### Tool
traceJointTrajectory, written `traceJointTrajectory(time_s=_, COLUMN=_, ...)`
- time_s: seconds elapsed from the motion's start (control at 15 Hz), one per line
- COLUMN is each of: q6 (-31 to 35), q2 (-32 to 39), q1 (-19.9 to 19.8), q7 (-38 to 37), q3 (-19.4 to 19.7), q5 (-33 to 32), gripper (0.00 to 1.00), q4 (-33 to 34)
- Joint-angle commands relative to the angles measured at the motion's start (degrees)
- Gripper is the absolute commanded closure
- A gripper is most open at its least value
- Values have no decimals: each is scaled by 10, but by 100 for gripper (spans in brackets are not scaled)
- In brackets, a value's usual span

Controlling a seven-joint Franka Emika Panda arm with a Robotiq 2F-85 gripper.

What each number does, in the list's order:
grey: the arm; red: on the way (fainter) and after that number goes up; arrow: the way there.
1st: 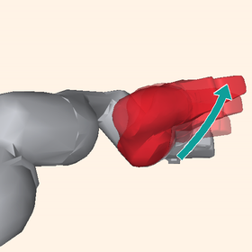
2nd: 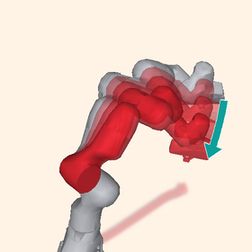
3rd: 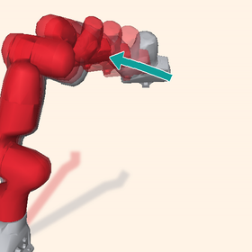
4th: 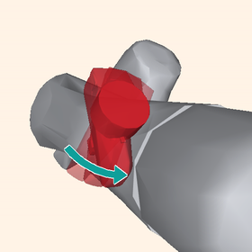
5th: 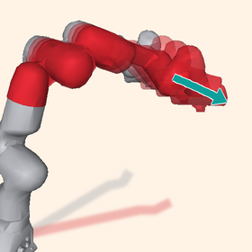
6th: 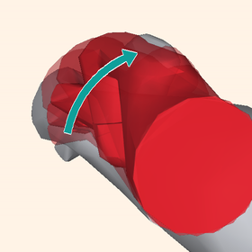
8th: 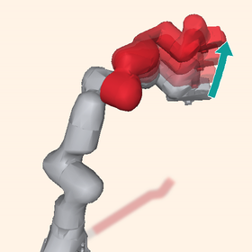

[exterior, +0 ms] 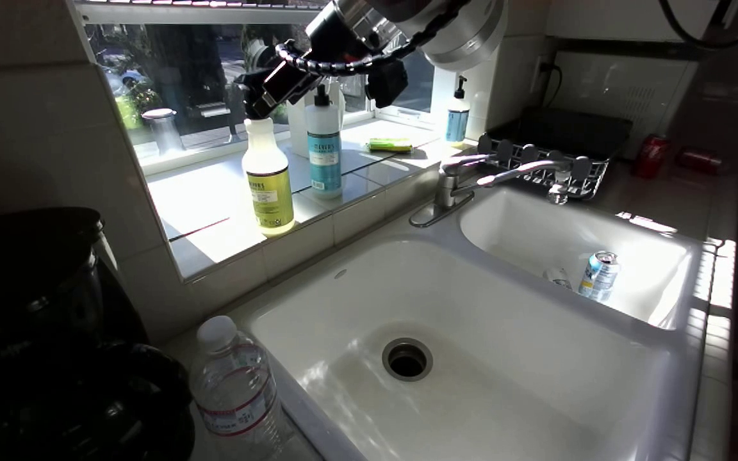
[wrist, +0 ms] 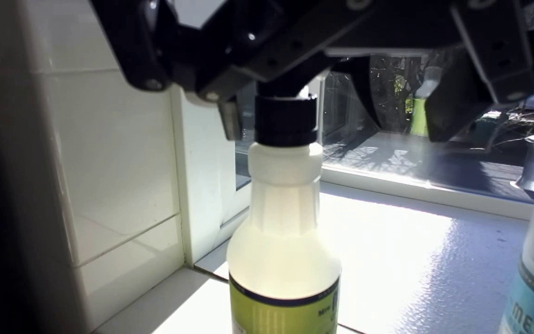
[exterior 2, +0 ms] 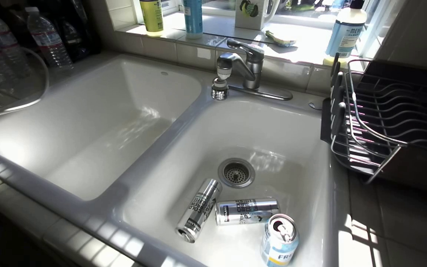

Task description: Press the pump of the bottle with a green label

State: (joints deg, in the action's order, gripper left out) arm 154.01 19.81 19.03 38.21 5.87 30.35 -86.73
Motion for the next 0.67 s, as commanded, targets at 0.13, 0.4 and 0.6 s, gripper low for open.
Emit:
traceJointTrajectory(time_s=0.13, q6=-11, q2=-36, q1=16, q7=-36, q3=4, q5=-9, gripper=0, q4=-44)
traceJointTrajectory(time_s=0.4, q6=-10, q2=-41, q1=22, q7=-48, q3=9, q5=-16, gripper=0, q4=-55)
traceJointTrajectory(time_s=0.6, q6=-7, q2=-39, q1=20, q7=-51, q3=9, q5=-15, gripper=0, q4=-59)
